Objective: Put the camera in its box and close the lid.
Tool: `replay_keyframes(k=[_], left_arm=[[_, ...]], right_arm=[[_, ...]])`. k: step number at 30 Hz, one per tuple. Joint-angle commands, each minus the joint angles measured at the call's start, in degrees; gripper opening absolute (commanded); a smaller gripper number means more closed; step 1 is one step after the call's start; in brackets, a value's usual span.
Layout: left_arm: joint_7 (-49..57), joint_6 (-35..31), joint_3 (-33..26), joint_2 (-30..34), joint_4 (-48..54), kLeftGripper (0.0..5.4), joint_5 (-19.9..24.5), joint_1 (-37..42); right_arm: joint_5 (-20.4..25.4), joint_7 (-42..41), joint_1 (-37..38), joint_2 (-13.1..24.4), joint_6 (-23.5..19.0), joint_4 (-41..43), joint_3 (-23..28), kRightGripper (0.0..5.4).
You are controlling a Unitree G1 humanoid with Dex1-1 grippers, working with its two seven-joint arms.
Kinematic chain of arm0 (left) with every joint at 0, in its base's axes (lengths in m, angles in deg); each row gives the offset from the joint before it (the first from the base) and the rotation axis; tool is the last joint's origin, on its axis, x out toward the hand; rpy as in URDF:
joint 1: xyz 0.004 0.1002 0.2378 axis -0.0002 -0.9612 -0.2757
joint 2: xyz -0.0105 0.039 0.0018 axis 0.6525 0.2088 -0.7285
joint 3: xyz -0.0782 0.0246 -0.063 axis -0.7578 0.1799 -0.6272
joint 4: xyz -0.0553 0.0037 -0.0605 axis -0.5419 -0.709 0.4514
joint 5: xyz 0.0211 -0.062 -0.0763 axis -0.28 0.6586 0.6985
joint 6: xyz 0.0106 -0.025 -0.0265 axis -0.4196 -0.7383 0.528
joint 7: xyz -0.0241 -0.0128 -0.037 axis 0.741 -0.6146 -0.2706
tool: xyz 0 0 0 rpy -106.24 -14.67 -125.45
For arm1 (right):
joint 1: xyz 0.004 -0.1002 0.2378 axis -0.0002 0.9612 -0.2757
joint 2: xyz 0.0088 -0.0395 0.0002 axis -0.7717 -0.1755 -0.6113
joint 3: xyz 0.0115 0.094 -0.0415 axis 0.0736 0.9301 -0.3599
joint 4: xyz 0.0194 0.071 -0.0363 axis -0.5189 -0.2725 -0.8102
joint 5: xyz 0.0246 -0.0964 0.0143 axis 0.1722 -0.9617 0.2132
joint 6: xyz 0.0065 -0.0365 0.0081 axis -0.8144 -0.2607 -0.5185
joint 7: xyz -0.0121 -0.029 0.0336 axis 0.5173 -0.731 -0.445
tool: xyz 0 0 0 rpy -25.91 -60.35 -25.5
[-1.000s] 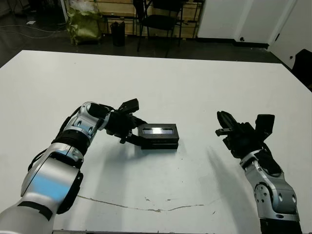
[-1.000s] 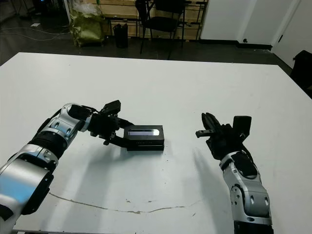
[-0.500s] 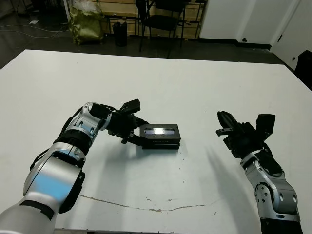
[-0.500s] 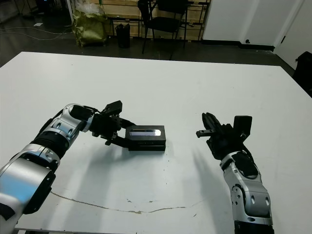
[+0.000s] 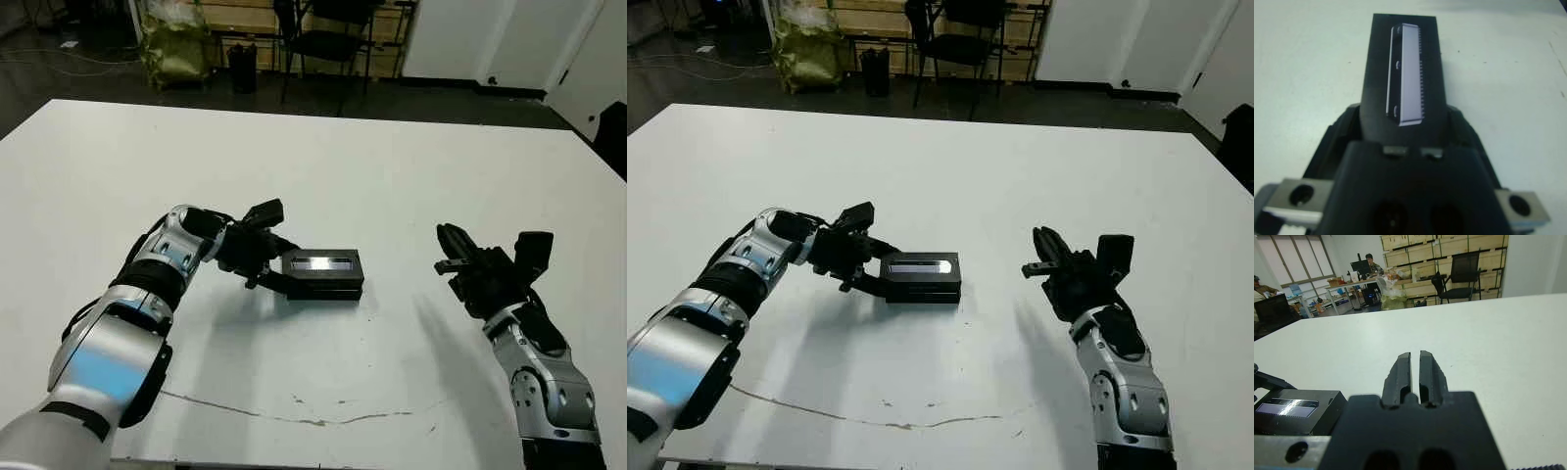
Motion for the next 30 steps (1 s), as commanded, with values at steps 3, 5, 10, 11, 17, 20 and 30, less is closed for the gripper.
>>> replay_keyframes(k=[3, 5, 10, 11, 17, 20, 30], left_arm=[[1.33, 2.18, 3.39, -2.97, -0.12, 2.70, -4.06, -0.18], [1.76, 3.11, 3.76, -3.31, -0.44, 2.70, -4.80, 0.03], [2.70, 5.56, 5.14, -4.05, -1.23, 2.69, -6.72, 0.66], [2.61, 5.52, 5.18, -4.33, -1.61, 2.67, -6.84, 0.82], [3.86, 5.65, 6.33, -4.88, -2.71, 2.66, -8.67, 1.39], [3.47, 5.43, 5.78, -4.44, -3.06, 2.66, -8.13, 1.16], [4.22, 8.10, 6.73, -1.61, -2.85, 3.29, -9.43, 0.04]], right_arm=[[-0.08, 0.37, 0.27, 0.23, -0.05, 0.92, 0.07, 0.00], [0.52, 0.09, 0.16, 0.10, -0.17, 0.50, 0.30, 0.00], [0.54, 0.32, 0.26, 0.49, -0.86, 1.27, 0.02, 0.00], [0.43, 0.15, 0.19, 0.58, -0.59, 0.90, 0.03, 0.00], [0.85, 0.74, 0.25, 0.11, -1.28, 1.12, 0.40, 0.00], [1.28, -0.32, 0.32, -0.14, 0.34, 0.46, 0.56, 0.00], [0.62, 0.28, 0.26, 0.29, -0.71, 0.99, 0.29, 0.00]])
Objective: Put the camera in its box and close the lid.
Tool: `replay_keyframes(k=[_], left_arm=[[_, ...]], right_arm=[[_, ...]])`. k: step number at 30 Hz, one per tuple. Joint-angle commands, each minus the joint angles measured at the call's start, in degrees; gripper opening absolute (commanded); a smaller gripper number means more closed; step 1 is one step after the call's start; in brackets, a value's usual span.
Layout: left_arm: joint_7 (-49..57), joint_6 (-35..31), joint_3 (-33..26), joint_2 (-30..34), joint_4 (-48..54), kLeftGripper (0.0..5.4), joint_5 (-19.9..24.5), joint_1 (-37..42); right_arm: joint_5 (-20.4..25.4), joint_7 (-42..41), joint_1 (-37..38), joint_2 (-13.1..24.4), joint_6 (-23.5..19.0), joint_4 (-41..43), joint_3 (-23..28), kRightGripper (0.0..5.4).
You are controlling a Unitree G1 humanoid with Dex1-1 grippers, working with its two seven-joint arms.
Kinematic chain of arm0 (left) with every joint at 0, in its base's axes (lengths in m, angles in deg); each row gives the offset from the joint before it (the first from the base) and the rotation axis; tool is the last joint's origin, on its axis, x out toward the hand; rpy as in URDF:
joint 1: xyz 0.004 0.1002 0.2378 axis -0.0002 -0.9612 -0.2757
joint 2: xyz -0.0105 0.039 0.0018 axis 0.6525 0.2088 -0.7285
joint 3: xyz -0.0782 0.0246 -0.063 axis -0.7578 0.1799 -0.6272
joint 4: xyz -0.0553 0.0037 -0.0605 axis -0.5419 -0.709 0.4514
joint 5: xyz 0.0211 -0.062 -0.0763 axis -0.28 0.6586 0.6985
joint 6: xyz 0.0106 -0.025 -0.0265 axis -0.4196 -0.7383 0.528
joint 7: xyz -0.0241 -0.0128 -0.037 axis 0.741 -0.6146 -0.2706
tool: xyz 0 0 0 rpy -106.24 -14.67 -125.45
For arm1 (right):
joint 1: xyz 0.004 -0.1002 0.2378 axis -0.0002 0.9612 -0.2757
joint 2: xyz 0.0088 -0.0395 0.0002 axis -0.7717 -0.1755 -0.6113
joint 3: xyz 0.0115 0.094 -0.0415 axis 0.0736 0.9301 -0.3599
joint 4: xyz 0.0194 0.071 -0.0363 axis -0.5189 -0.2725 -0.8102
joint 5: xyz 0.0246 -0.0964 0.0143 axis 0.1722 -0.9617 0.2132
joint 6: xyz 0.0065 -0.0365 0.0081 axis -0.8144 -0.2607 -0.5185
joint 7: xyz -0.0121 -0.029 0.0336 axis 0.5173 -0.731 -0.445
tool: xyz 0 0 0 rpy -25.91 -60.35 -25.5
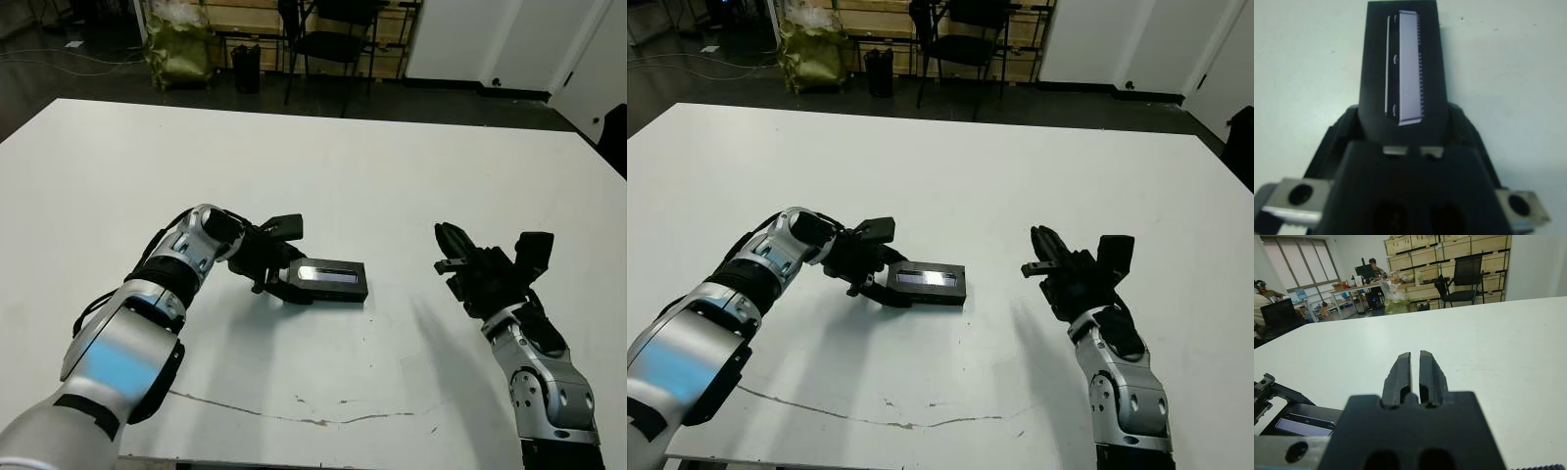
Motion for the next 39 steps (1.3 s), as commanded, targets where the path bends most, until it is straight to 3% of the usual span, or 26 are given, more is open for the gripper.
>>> replay_keyframes(k=[1, 6, 9, 18, 21, 25, 27, 30, 32, 36, 39], left_arm=[[0.36, 1.04, 1.27, 0.05, -1.22, 3.49, -2.31, -1.76], [0.44, 0.25, -0.02, 0.66, -3.27, 4.68, -1.69, -1.58], [0.19, 0.96, -0.73, 0.83, -3.81, 5.37, -1.36, -1.69], [-2.45, 5.90, -4.29, 1.92, -4.98, 5.39, 1.27, -2.82], [-5.13, 4.68, -6.32, 2.84, -5.23, 5.39, 2.93, -2.32], [-10.50, 3.10, -11.19, 3.96, -3.65, 5.39, 7.99, -2.85], [-12.54, -1.03, -14.41, 4.53, -1.92, 5.39, 11.75, -3.43], [-11.99, -8.65, -18.74, 5.51, 3.18, 5.39, 16.94, -5.35], [-10.06, -17.15, -22.07, 6.35, 9.56, 5.39, 21.51, -7.60], [6.34, -24.21, -30.79, 5.38, 32.10, 5.38, 29.19, -18.70], [23.16, -30.80, -36.34, 1.95, 49.94, 4.98, 33.45, -26.92]], right_arm=[[-0.27, 0.66, 0.20, 0.62, -1.02, 0.15, 0.26, 0.00], [0.27, 1.78, 0.41, 0.29, -2.99, 2.00, 0.37, 0.00], [0.10, 1.12, 0.22, 0.34, -1.99, 0.73, 0.45, 0.00], [-0.55, 1.29, 0.06, 0.59, -2.07, 0.68, 0.37, 0.00], [-0.41, 0.88, -0.12, 0.59, -1.49, -0.08, 0.57, 0.00], [-0.44, 0.64, -0.22, 0.73, -1.38, -0.12, 0.51, 0.00], [-1.01, 0.76, -0.12, 0.93, -1.23, 0.23, 0.20, 0.00], [-1.31, 1.18, -0.16, 0.85, -1.46, 0.35, 0.12, 0.00], [-1.16, 1.16, -0.18, 0.71, -1.53, 0.29, 0.18, 0.00], [-1.62, 2.59, -0.08, 0.59, -2.96, 1.82, -0.15, 0.00], [-2.04, 3.79, 0.07, 0.42, -3.35, 2.47, -0.27, 0.00]])
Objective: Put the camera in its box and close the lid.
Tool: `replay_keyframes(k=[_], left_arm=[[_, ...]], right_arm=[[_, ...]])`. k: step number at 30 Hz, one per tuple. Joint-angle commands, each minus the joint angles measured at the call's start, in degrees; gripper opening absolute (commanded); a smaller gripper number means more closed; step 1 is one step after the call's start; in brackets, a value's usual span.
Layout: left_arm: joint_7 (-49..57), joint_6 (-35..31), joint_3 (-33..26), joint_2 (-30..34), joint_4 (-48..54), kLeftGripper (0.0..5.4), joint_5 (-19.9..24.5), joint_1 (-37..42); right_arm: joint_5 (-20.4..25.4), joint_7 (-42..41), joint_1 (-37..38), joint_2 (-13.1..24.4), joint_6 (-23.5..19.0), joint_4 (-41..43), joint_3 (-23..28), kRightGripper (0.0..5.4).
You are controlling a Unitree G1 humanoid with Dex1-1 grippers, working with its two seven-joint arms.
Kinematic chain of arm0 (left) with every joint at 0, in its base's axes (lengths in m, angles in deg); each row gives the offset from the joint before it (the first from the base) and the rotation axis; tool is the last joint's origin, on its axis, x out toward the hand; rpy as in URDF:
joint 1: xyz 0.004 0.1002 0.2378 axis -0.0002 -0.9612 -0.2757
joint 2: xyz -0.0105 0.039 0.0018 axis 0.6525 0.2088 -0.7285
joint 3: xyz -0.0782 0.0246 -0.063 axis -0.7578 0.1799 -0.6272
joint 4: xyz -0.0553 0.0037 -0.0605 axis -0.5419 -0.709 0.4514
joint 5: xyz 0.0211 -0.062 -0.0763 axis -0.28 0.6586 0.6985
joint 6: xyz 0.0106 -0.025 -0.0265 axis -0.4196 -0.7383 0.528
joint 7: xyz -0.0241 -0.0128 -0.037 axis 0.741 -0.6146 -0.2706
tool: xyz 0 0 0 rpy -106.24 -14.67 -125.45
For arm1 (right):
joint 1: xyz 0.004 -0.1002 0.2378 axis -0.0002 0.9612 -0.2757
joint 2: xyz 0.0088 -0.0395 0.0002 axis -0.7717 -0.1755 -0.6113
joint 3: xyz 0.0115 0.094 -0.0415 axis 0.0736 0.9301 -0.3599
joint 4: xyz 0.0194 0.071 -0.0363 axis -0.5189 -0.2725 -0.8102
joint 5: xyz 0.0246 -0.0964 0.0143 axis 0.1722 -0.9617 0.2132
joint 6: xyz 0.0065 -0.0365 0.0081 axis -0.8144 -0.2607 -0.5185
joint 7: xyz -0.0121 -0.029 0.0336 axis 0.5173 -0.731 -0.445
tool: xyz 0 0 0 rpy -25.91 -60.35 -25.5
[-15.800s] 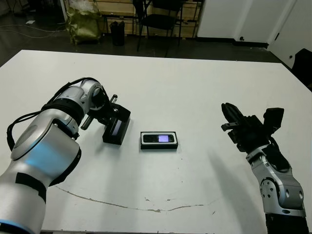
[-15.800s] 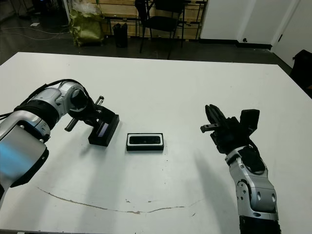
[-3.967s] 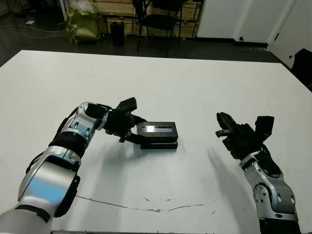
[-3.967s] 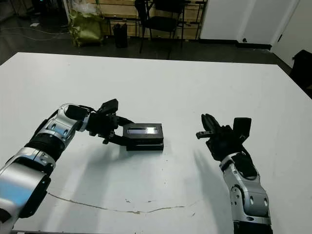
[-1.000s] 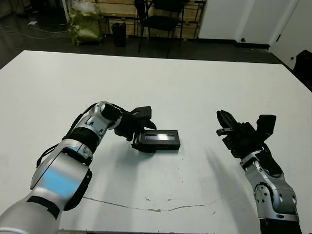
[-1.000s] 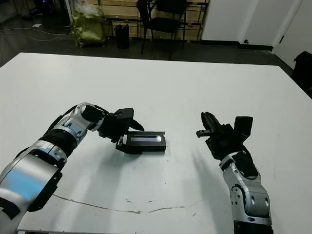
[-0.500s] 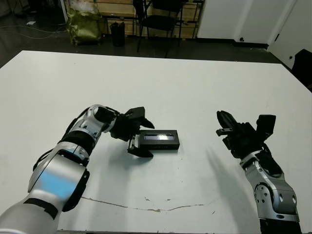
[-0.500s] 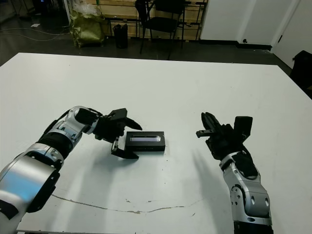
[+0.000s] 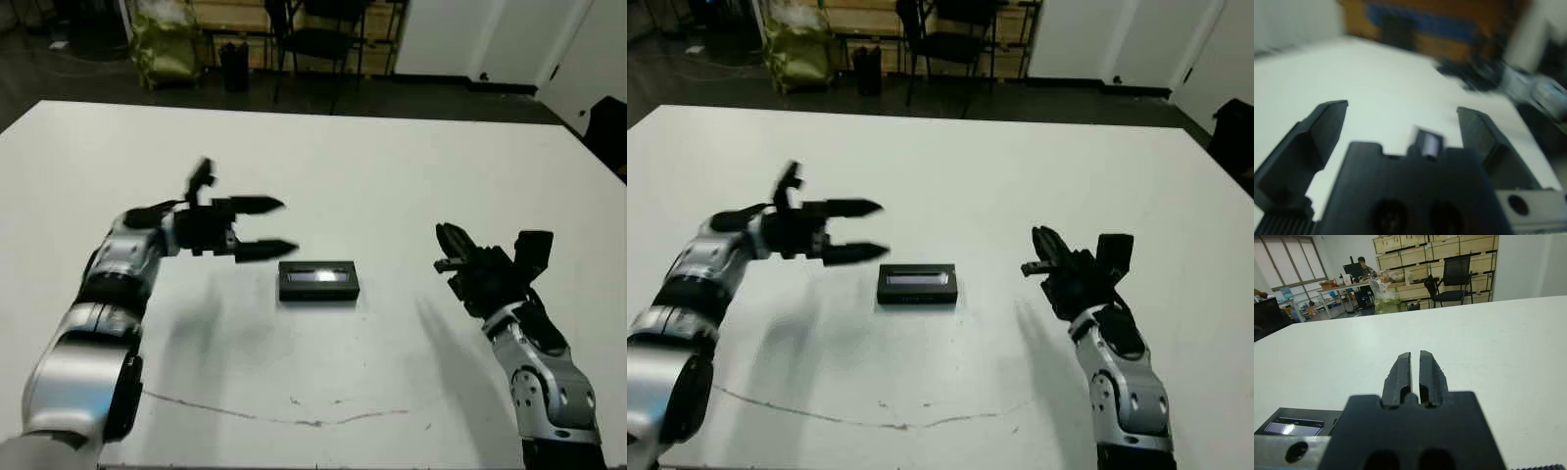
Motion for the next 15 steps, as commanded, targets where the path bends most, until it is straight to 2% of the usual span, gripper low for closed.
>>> replay_keyframes(k=[1, 4, 6, 9, 14, 15], left_arm=[[18.33, -6.34, -6.39, -4.00, 19.51, 4.75, 4.34, -10.51], [26.52, -5.76, -8.24, -6.01, 28.10, 4.02, 5.81, -15.36], [32.41, -4.59, -8.58, -7.16, 32.72, 3.53, 4.99, -18.33], [42.69, 1.62, -8.33, -9.20, 35.57, 3.07, -1.48, -21.61], [55.01, 10.36, -7.04, -11.23, 33.21, 1.87, -10.29, -23.82], [56.71, 11.27, -6.75, -11.42, 32.96, 1.63, -11.53, -24.30]], right_arm=[[-0.96, 2.46, 0.41, 0.03, -2.17, 1.55, -0.04, 0.00], [-0.84, 3.52, 0.89, -0.46, -2.28, 3.22, 0.00, 0.00], [-0.94, 4.00, 1.02, -0.52, -2.08, 3.61, -0.04, 0.00], [-1.47, 5.30, 0.73, -1.27, -0.96, 1.76, 0.33, 0.00], [-3.54, 10.74, -0.18, -2.54, -2.65, 1.44, 0.78, 0.00], [-3.70, 10.77, -0.47, -2.69, -1.34, 0.44, 0.99, 0.00]])
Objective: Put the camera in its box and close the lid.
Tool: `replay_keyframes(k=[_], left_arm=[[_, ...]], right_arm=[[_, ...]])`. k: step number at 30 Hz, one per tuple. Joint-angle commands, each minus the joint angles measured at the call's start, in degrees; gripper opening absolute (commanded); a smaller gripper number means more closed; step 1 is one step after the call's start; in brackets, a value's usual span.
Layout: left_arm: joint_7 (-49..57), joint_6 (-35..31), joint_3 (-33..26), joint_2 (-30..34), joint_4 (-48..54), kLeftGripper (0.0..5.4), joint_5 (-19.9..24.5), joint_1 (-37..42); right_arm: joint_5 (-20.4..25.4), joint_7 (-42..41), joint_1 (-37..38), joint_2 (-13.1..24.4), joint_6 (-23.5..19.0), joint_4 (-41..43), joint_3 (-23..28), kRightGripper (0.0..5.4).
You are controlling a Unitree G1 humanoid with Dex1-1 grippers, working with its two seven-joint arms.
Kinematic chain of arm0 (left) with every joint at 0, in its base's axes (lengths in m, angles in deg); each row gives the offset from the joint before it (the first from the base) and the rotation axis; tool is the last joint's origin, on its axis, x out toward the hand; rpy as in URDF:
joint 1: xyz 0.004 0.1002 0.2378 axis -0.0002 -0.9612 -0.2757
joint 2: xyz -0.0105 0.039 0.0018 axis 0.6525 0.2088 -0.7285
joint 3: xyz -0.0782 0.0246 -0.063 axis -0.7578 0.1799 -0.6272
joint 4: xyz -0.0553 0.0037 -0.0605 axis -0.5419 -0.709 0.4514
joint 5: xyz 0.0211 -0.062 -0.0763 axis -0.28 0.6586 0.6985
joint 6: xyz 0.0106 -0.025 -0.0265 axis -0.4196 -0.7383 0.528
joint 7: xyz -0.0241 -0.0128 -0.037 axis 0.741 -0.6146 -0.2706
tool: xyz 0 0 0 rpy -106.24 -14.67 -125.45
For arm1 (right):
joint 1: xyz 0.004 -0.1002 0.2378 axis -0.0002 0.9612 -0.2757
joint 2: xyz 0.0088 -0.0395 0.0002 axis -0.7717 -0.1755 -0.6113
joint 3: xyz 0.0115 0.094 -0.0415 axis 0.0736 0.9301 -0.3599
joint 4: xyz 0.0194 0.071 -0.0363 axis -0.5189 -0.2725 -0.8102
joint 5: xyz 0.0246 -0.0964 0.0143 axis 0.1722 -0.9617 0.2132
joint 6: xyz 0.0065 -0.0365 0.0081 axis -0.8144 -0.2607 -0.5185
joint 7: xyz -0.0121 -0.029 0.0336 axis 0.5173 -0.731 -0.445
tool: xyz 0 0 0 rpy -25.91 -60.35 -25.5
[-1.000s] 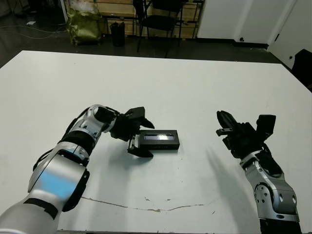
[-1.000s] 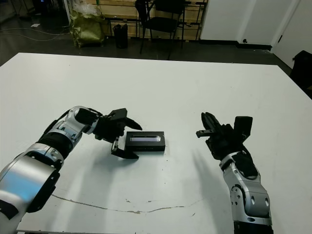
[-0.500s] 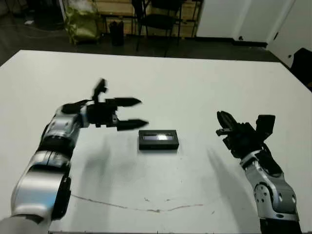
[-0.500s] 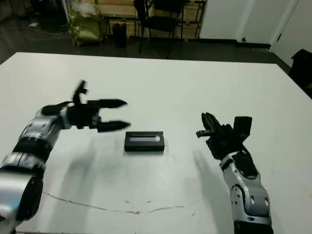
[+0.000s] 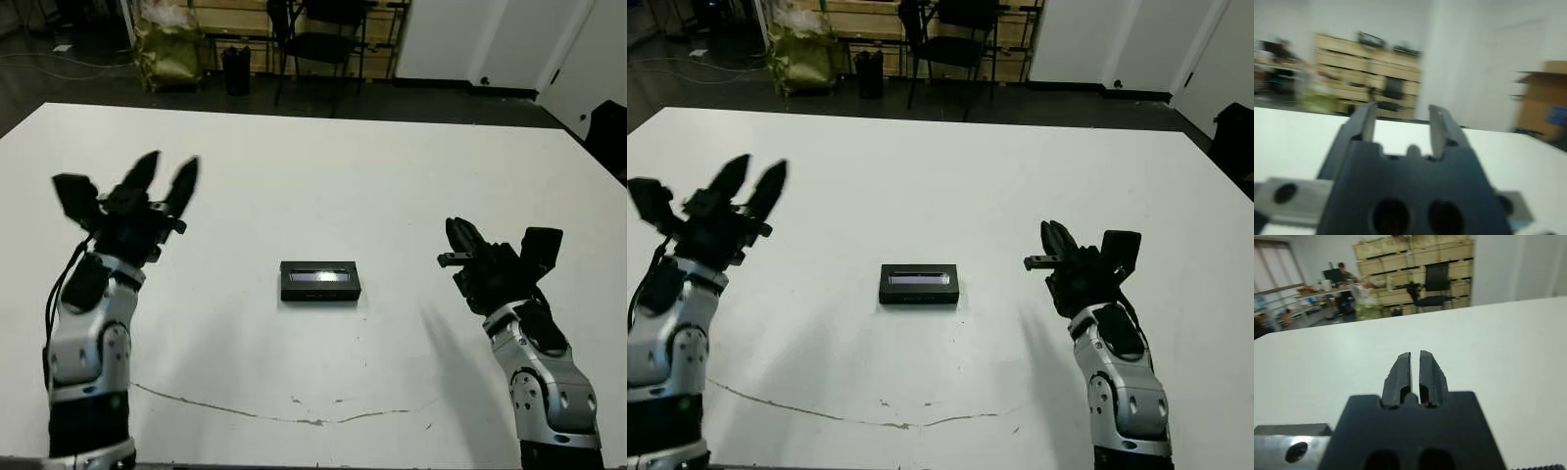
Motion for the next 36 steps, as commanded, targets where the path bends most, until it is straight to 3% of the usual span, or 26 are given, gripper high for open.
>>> replay_keyframes(k=[1, 4, 7, 14, 16, 20, 30, 36], left_arm=[[5.61, 2.62, 1.04, -0.77, -1.86, 1.37, -4.35, -2.11], [9.20, 2.14, 2.00, -1.47, -0.77, 0.66, -6.21, -3.99], [12.30, -0.10, 3.58, -2.27, 1.19, 0.03, -7.73, -5.94], [16.31, -3.82, 7.28, -2.44, 1.81, 0.03, -11.68, -7.71], [15.73, -3.97, 7.67, -1.58, 1.26, 0.03, -11.89, -6.91], [14.54, -5.91, 7.14, -0.12, 1.97, 0.03, -10.62, -3.93], [15.03, -15.97, 4.67, 1.18, 1.94, 0.03, -6.79, 3.02], [14.40, -14.93, 5.13, 0.96, 0.15, 0.03, -6.22, 2.67]], right_arm=[[-1.27, 1.29, -1.30, -0.76, 2.65, -3.84, 1.06, 0.00], [-0.55, -0.86, -3.10, -1.87, 10.54, -11.19, 2.55, 0.00], [-0.87, -1.07, -4.32, -2.61, 14.56, -14.56, 2.93, 0.00], [-4.82, -0.75, -6.23, -2.96, 23.33, -19.63, 1.62, 0.00], [-7.01, 0.77, -6.81, -2.83, 23.16, -19.00, 0.85, 0.00], [-10.34, 5.08, -8.69, -3.10, 17.11, -13.81, -0.72, 0.00], [-14.53, 4.77, -14.79, -0.77, 16.16, -17.22, -2.81, 0.00], [-14.79, 4.28, -14.63, -0.71, 16.45, -18.92, -3.07, 0.00]])
